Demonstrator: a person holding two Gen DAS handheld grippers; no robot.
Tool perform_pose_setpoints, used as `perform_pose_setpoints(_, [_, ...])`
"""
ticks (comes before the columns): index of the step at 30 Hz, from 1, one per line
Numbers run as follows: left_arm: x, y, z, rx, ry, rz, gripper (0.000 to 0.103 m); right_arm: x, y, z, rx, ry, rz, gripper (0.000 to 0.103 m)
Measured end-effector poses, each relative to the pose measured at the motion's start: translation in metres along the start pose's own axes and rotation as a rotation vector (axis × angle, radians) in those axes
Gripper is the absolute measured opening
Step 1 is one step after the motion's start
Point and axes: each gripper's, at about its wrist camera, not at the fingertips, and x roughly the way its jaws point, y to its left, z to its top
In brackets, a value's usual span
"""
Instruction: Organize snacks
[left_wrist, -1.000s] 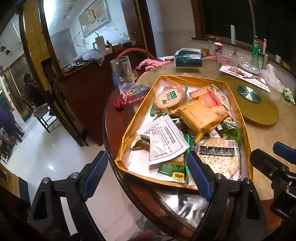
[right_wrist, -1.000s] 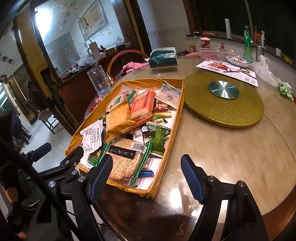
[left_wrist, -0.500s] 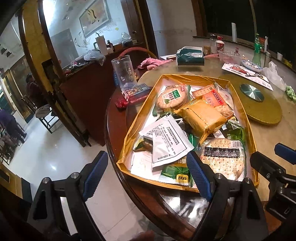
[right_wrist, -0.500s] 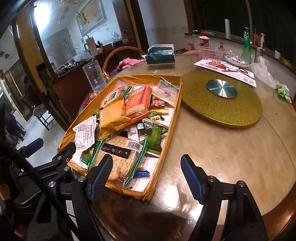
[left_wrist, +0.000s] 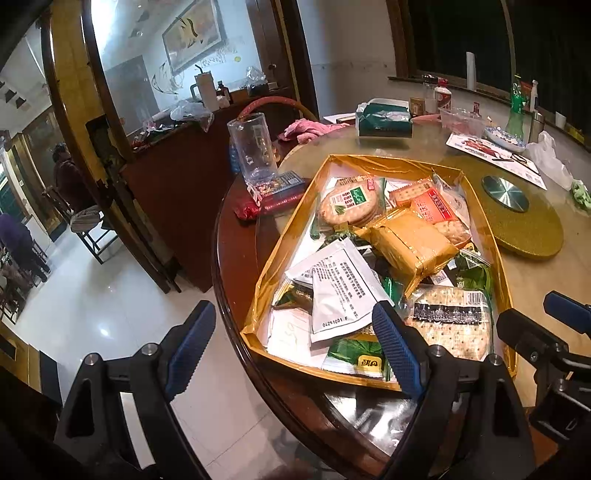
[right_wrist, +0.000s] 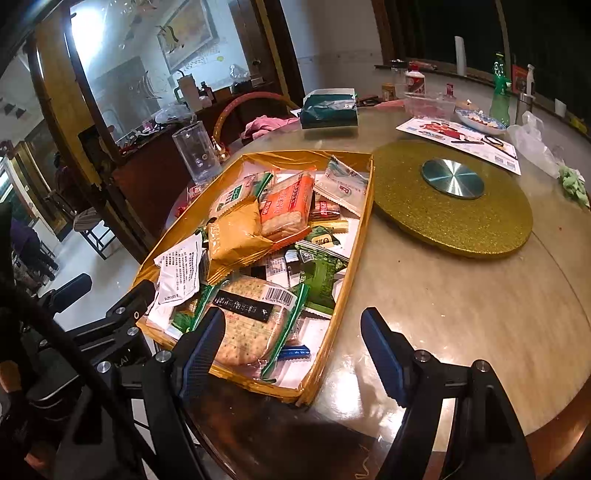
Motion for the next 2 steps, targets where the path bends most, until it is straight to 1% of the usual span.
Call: perform_pose_setpoints(2, [0.0004,-0.0013,-0.0007,0.008,-0.002,-0.001,0.087,0.0002,0.0003,0.0000,0.003,0.002,0.000,0.076])
